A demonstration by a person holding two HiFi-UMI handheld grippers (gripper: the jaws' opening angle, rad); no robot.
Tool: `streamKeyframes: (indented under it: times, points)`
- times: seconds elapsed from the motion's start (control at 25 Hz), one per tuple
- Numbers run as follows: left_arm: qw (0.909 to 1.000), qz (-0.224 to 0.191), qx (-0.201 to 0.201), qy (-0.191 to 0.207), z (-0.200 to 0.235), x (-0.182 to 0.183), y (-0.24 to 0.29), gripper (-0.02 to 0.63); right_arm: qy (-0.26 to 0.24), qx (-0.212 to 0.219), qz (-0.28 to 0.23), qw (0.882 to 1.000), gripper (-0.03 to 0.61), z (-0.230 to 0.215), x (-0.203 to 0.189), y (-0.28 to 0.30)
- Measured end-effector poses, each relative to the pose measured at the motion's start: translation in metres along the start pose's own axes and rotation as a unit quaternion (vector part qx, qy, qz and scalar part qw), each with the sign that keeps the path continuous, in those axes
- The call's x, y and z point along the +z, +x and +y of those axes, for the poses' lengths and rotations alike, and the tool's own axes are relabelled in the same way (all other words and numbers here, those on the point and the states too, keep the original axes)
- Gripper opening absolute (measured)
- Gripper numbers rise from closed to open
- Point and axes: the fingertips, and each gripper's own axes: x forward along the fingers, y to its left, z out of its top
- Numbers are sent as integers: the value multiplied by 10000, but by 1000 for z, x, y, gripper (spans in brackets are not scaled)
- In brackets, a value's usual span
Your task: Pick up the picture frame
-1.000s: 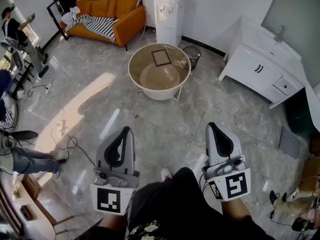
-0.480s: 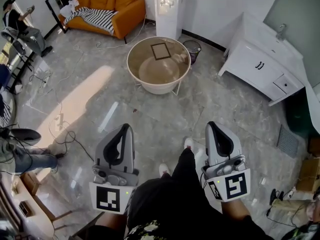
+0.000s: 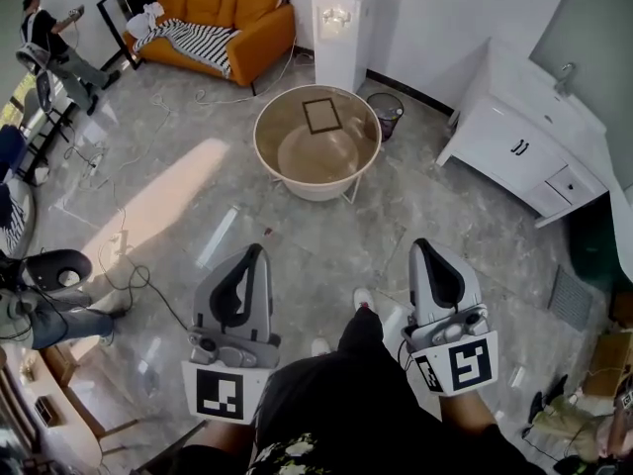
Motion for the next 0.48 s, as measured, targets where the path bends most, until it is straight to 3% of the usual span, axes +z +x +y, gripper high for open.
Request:
streamKeyframes:
  times: [0.48]
  points:
    - [9997,152,209,34,0,-7,89,2,64,349,-78,9993,-4,-62,1,71]
